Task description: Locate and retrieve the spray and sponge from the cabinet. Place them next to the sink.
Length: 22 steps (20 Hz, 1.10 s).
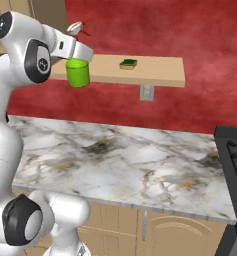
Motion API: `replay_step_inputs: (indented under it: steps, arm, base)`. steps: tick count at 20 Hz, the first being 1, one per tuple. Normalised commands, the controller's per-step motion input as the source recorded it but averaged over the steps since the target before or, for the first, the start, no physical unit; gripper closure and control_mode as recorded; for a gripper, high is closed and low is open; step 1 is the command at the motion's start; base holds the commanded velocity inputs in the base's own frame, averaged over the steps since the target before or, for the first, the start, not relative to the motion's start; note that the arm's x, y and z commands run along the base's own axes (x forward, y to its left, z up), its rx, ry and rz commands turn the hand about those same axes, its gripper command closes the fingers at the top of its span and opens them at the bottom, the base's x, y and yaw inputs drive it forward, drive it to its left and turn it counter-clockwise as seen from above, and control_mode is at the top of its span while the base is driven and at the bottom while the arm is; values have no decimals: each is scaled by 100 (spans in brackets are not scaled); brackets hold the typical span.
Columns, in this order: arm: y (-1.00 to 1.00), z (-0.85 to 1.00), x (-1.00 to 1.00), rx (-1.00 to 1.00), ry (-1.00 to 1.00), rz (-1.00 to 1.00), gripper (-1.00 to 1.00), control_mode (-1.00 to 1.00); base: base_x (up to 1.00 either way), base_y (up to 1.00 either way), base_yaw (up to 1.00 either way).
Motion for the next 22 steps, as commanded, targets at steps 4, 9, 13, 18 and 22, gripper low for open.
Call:
replay_step_inputs:
  steps: [4, 9, 13, 18, 22]
  arm:
    - [0, -14, -100, 3, -3, 0, 100, -100]
    - [0, -31, -100, 3, -5, 0, 100, -100]
    - [0, -32, -100, 2, -4, 0, 100, -100]
    - [0, -55, -98, 0, -4, 0, 100, -100]
    - [6, -26, -40, -1, 2, 4, 100, -100]
  base:
    - [0, 0, 0]
    - [0, 0, 0]
    - [0, 0, 0]
    - [0, 0, 0]
    - [0, 0, 0]
